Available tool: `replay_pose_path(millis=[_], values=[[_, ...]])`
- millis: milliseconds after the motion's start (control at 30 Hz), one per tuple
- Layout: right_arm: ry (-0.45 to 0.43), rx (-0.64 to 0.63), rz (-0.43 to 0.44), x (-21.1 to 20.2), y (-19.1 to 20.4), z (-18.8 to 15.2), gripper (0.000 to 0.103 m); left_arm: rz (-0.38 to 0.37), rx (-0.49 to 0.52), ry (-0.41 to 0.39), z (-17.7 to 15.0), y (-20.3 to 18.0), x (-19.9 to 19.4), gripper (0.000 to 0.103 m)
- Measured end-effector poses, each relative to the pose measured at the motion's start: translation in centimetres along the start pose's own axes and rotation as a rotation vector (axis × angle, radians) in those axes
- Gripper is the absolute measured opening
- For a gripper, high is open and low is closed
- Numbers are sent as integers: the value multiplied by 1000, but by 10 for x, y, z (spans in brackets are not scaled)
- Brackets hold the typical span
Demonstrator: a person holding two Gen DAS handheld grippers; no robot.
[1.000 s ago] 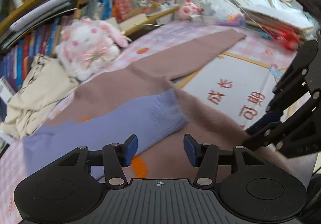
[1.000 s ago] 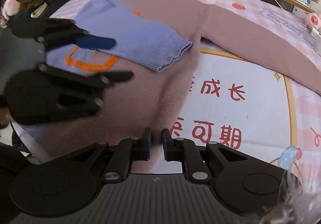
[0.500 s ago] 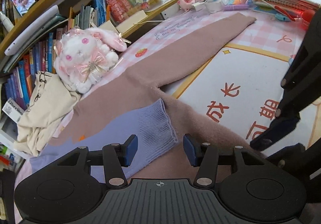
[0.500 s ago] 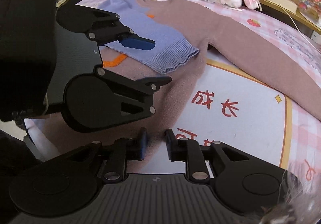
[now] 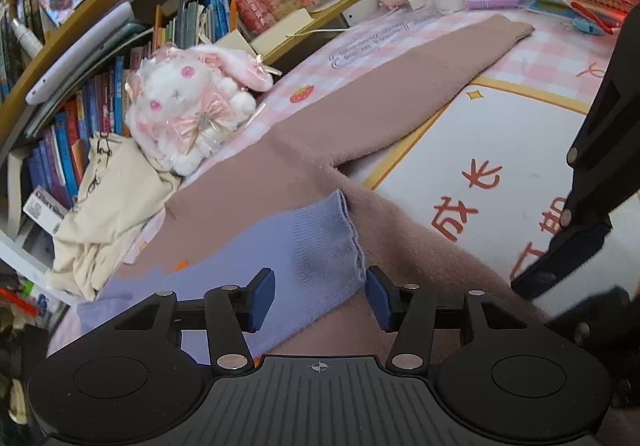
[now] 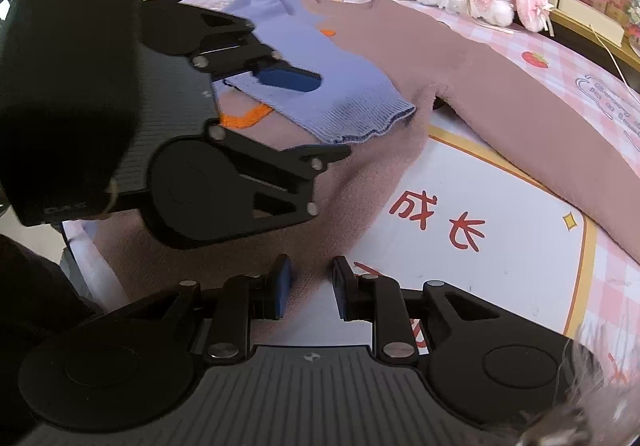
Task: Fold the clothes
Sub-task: 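Lay the sweater flat on the mat and open both grippers, then grasp the lavender hem with the left gripper while the right gripper grasps the mauve hem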
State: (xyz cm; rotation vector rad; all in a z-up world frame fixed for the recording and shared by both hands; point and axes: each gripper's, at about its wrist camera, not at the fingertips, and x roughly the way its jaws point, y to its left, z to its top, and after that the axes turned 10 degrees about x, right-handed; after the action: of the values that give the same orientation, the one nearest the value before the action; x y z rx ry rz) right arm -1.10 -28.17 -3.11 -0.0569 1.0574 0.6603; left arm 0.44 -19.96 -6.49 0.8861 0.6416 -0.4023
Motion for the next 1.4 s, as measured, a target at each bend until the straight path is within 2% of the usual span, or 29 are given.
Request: replay_pose_path(millis=[67, 133, 267, 500, 600, 667, 767, 800, 967, 1067, 1233, 1333, 1400], values=[[1, -4, 10, -1, -1, 0, 21, 3, 7, 2, 4, -1, 3, 48], [1, -7, 18, -1, -2, 0, 21, 0, 32, 7, 7, -3, 3, 42], [-4, 0, 32, -2, -5, 0, 21, 17, 71, 13, 7, -9, 2, 41], [-17, 2, 24, -2, -4, -3, 21, 58, 47, 21, 2, -7, 6, 40], [-18, -4, 14, -1, -2, -3, 21, 60, 53, 9, 3, -9, 8, 32], [-19, -6, 4, 0, -1, -3, 21, 46, 43, -4, 3, -8, 11, 20], [-20, 1, -18, -1, 3, -4, 21, -6, -66, -7, -1, 7, 14, 4], [-20, 7, -25, -1, 4, -4, 21, -16, -111, -13, -4, 14, 13, 4], [-18, 46, -73, 1, 10, -2, 21, 31, -382, -151, -29, 86, -32, 4], [-9, 82, -114, 4, 15, 2, 21, 108, -502, -181, -62, 140, -62, 4], [-15, 211, -158, 6, 16, 5, 23, 262, -630, -163, -135, 232, -101, 4], [-22, 295, -175, 5, 14, 6, 23, 380, -662, -104, -183, 280, -119, 4], [-26, 306, -203, 6, 19, 6, 23, 442, -681, -55, -215, 305, -122, 4]])
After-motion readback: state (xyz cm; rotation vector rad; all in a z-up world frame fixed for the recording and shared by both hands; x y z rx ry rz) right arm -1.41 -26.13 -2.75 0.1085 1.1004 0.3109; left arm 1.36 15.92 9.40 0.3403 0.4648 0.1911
